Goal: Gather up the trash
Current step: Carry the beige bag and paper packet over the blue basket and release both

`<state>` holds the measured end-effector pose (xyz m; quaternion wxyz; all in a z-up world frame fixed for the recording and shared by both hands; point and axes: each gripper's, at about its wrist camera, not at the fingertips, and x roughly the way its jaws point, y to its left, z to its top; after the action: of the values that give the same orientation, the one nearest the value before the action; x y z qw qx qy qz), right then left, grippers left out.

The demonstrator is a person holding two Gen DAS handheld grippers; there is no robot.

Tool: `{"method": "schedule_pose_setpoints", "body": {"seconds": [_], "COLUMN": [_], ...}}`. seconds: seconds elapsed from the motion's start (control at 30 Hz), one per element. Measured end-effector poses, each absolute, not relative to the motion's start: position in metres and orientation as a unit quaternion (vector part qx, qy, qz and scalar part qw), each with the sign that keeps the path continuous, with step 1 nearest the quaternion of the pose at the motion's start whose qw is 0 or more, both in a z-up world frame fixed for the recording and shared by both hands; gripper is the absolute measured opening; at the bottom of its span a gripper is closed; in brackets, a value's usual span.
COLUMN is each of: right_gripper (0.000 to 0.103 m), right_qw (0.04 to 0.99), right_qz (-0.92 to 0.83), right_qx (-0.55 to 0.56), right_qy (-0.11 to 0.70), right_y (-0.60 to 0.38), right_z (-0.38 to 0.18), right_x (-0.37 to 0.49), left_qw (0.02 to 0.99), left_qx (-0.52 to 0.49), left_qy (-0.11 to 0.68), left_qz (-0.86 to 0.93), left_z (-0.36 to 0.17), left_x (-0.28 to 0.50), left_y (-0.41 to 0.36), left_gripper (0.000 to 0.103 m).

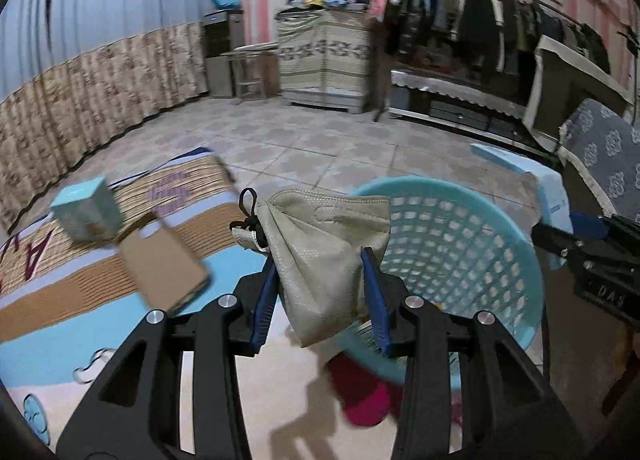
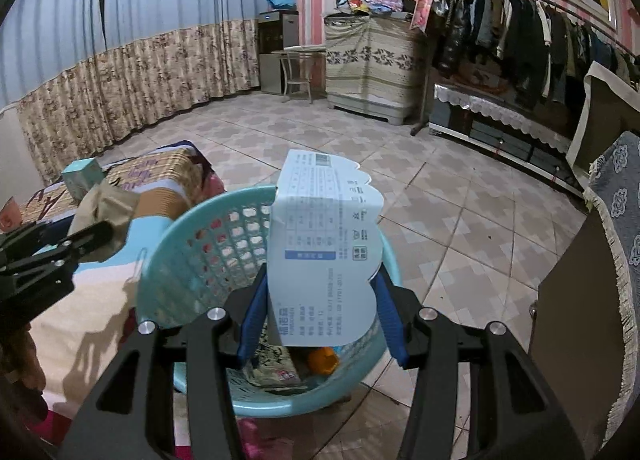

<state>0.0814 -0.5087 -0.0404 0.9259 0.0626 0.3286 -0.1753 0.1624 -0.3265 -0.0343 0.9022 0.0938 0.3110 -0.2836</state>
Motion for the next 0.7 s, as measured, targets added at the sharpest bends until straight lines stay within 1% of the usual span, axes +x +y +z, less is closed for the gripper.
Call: {"method": "schedule_pose_setpoints", "body": {"seconds": [0.27, 0.5, 0.57, 0.63, 0.7], "right_gripper": [0.05, 0.05, 0.05, 0.05, 0.05], "right_qw": [0.921, 0.921, 0.92, 0.921, 0.921], "right_qz": [-0.181, -0.18, -0.18, -0.179, -0.178], "right_qx": [0.073, 0.082, 0.084, 0.082, 0.081], "right_qy": [0.336, 0.337, 0.337, 0.337, 0.338], "right_y": [-0.523, -0.523, -0.521, -0.521, -0.519], "right_z": [-0.058, -0.065, -0.066, -0.066, -0.066], "right_x": [0.084, 0.089, 0.091, 0.093, 0.095], "left_qw": [0.895, 0.892, 0.892, 0.893, 0.897], "left_qx": [0.102, 0.1, 0.1, 0.099, 0.094], "left_qy": [0.311, 0.308, 0.307, 0.305, 0.3], "left_qz": [-0.305, -0.315, -0.316, -0.315, -0.311], "left_z": [-0.043, -0.042, -0.041, -0.039, -0.036], "left_x": [0.168, 0.173, 0.174, 0.175, 0.176], "left_y": [-0.362, -0.373, -0.374, -0.375, -0.373], "left_gripper": [0.041, 0.048, 0.051, 0.061, 0.067]}}
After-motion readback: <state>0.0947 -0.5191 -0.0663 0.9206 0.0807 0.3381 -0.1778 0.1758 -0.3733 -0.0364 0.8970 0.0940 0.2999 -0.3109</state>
